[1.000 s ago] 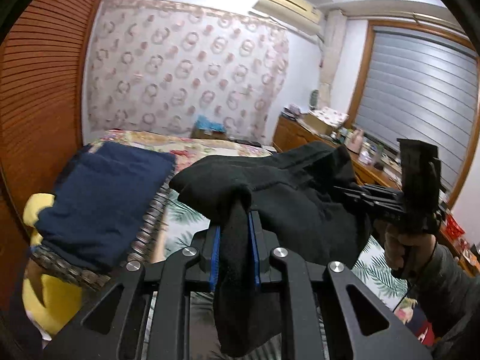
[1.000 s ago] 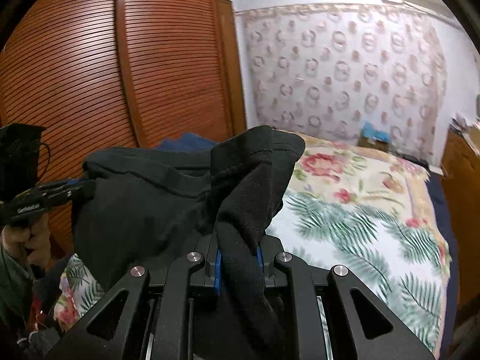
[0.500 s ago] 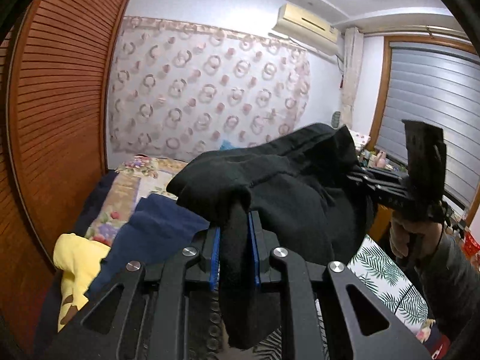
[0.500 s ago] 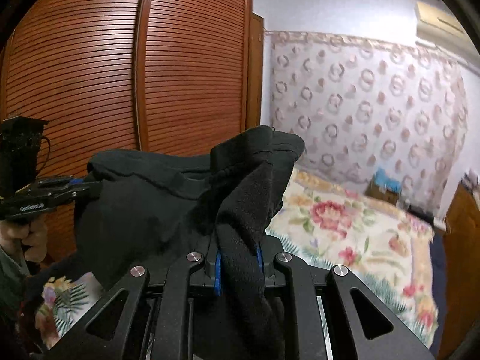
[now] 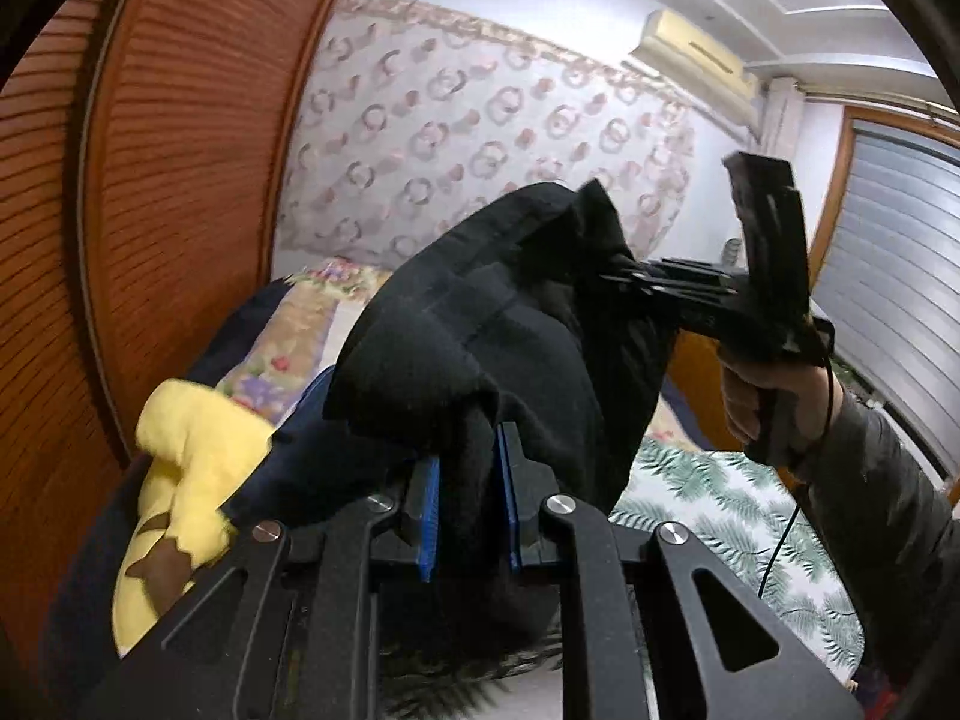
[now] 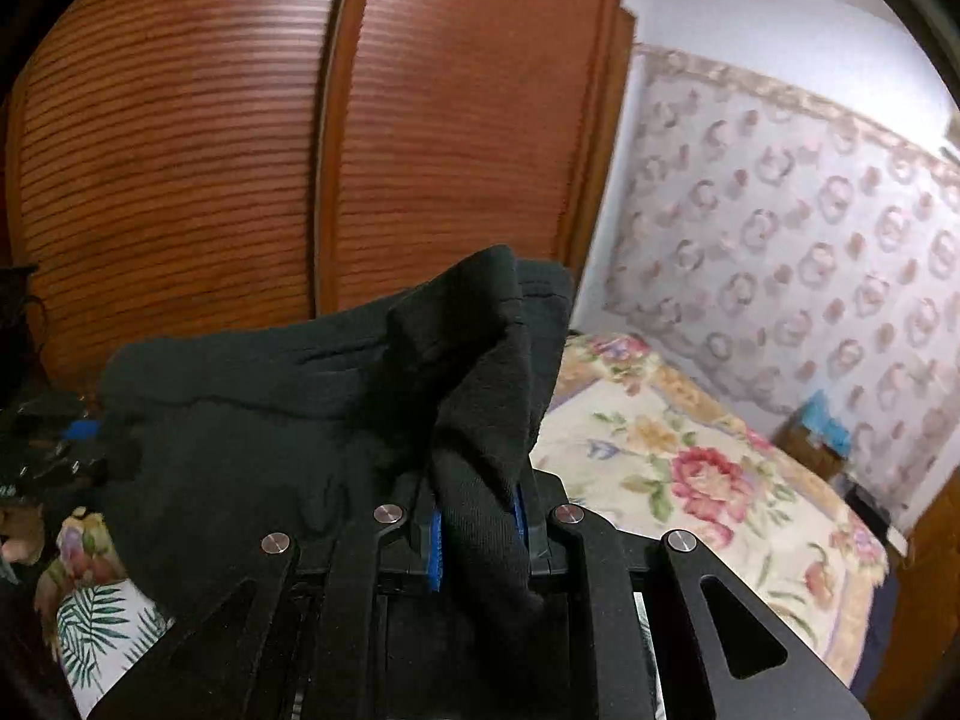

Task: Fold small clothes
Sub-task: 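Lift the black shirt bundle with both grippers and carry it toward the clothes stack, then lower the black shirt onto the patterned clothes stack with both grippers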

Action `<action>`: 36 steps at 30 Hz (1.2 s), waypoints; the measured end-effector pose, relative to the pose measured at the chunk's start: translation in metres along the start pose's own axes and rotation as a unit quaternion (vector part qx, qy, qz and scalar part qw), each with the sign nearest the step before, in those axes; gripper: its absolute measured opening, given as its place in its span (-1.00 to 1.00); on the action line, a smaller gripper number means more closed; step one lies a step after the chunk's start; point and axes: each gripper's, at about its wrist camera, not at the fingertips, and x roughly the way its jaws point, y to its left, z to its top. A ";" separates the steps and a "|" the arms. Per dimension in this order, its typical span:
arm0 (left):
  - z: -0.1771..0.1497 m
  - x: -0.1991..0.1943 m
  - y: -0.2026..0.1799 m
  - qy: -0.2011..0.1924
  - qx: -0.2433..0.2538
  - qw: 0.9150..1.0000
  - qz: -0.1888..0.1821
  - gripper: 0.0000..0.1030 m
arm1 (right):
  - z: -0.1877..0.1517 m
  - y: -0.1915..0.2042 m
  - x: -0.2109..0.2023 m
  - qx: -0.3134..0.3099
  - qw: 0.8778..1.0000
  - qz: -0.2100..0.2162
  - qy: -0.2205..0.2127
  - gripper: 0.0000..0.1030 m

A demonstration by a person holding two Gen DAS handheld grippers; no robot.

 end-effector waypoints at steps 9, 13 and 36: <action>-0.011 0.000 0.005 0.002 0.003 0.998 0.056 -0.64 | 0.014 -0.013 0.070 -0.010 0.999 0.050 -0.008 -0.66; -0.019 0.012 0.011 0.022 -0.002 0.997 0.069 -0.59 | 0.007 -0.018 0.104 -0.002 0.998 0.054 0.013 -0.63; -0.024 0.067 0.027 0.074 0.031 0.991 0.111 0.60 | -0.015 -0.005 0.147 0.051 0.996 0.066 0.028 0.05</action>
